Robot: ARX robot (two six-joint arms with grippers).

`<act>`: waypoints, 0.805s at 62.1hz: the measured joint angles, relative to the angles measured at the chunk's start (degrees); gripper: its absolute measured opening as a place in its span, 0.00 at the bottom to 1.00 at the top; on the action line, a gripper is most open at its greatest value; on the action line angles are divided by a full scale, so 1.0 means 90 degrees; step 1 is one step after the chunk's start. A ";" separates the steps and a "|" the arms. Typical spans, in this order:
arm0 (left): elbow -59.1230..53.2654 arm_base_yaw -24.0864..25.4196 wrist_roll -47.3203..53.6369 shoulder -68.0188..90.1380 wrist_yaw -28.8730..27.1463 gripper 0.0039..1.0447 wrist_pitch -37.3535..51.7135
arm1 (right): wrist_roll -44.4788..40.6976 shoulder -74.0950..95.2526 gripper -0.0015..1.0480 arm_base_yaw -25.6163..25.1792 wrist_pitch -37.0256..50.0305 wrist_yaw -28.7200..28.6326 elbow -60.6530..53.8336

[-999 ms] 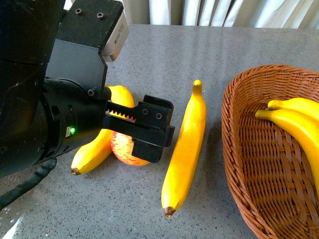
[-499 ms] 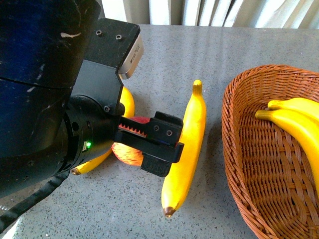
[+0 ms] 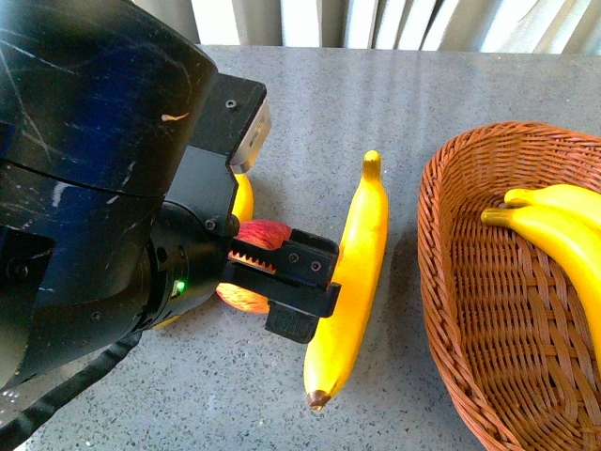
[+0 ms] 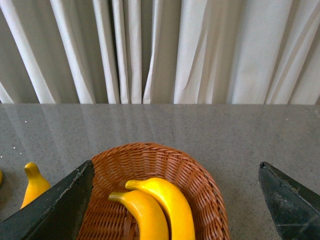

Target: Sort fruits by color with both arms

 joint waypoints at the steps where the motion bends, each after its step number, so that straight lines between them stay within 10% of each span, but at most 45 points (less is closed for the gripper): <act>1: 0.0005 0.0000 -0.0005 0.0017 0.0000 0.91 0.0000 | 0.0000 0.0000 0.91 0.0000 0.0000 0.0000 0.0000; 16: 0.0024 -0.0027 -0.0151 0.0153 0.0036 0.91 0.0075 | 0.0000 0.0000 0.91 0.0000 0.0000 0.0000 0.0000; 32: 0.0032 -0.0117 -0.0243 0.0061 -0.0097 0.55 -0.0022 | 0.0000 0.0000 0.91 0.0000 0.0000 0.0000 0.0000; 50: 0.0019 -0.0284 -0.0488 -0.0704 -0.0158 0.54 -0.0153 | 0.0000 0.0000 0.91 0.0000 0.0000 0.0000 0.0000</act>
